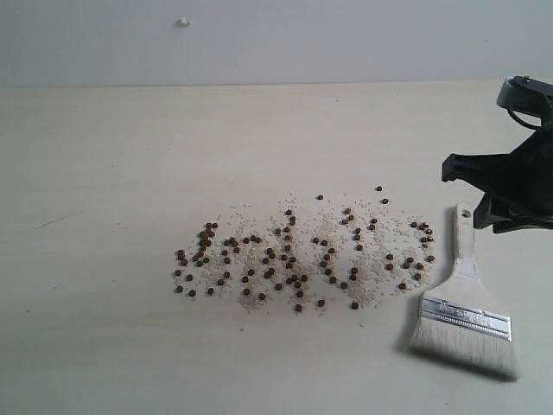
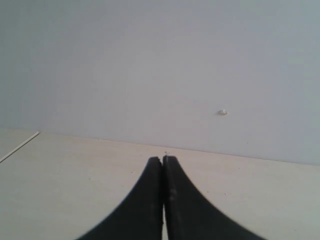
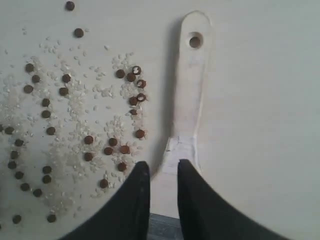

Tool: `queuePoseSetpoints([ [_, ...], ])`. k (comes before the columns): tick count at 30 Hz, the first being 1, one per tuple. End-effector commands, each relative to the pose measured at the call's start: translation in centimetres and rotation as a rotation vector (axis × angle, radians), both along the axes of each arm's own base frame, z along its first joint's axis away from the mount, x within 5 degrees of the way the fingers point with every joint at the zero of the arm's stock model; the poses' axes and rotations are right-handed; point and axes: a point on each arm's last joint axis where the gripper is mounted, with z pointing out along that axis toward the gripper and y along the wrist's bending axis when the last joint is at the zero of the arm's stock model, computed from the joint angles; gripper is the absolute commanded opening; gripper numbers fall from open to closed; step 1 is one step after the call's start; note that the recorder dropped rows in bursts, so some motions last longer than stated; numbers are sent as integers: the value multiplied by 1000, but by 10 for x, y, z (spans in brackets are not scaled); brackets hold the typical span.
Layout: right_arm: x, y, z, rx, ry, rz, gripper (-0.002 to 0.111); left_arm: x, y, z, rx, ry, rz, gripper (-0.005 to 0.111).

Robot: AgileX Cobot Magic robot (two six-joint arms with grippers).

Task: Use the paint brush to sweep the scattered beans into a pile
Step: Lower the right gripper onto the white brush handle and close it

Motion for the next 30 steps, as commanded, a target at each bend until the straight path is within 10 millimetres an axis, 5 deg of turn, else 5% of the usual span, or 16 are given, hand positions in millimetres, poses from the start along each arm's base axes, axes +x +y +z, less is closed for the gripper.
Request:
queuePoseSetpoints([
  [1, 0, 0, -17, -18, 87, -9, 36, -1, 0, 1, 1, -12, 1, 0],
  [8, 9, 9, -40, -10, 113, -34, 54, -1, 0, 1, 1, -12, 1, 0],
  [14, 15, 26, -44, -15, 31, -51, 54, -1, 0, 1, 1, -12, 1, 0],
  [30, 11, 21, -55, -102, 110, -54, 54, -1, 0, 1, 1, -12, 1, 0],
])
